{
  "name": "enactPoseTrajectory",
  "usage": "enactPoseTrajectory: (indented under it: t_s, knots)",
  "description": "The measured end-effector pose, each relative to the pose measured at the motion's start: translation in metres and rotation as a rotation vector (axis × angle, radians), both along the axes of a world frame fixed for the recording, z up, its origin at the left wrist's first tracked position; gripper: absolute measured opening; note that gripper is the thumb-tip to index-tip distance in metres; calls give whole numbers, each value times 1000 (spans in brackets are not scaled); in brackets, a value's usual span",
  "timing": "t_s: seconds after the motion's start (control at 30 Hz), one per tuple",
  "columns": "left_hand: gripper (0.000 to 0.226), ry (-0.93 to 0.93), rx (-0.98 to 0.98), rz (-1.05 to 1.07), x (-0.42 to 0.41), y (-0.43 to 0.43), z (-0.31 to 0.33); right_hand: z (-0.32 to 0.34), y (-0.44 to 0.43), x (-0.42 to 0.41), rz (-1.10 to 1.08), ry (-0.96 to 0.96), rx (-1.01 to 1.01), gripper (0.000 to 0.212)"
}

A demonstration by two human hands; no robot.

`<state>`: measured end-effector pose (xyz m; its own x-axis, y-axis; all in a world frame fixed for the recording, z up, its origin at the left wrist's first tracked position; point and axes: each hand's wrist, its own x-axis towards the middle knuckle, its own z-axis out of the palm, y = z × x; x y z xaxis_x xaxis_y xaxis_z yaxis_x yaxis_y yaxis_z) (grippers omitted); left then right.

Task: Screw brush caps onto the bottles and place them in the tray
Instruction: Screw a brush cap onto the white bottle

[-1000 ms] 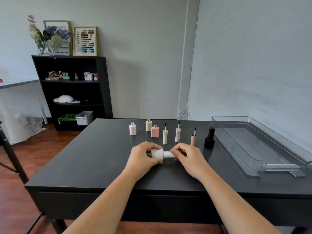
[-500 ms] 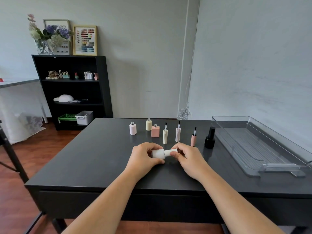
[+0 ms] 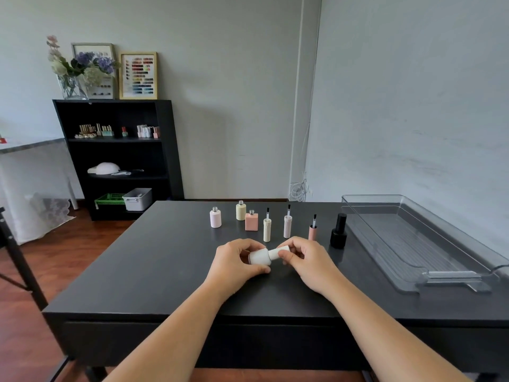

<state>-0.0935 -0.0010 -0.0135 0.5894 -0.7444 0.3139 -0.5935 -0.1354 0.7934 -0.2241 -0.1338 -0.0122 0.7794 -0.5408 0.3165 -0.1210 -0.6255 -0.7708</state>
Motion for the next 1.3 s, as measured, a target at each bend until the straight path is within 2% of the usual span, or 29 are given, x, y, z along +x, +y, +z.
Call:
enactPoseTrajectory:
  t_s: [0.17,0.37,0.53,0.83,0.97,1.3]
  knots:
    - [51,14,-7,-4,10,-3,13,37,-23,-7,-37,-97,-16,9]
    - [39,-34,-38,142,33,-27,29,95,-76,-13,-207,-212,-105,10]
    - [46,-37,48,180,53,-55,22,110,-122,-5,-295,-77,-174,15]
    - [55,-60,104,202,73,-77,3,90,-166,23,-251,185,-220,13]
    - [50,-31,116,207,75,-83,0,77,-175,27,-231,294,-191,9]
    - [34,79,133,256,75,-80,1,68,-176,23,-264,334,-158,17]
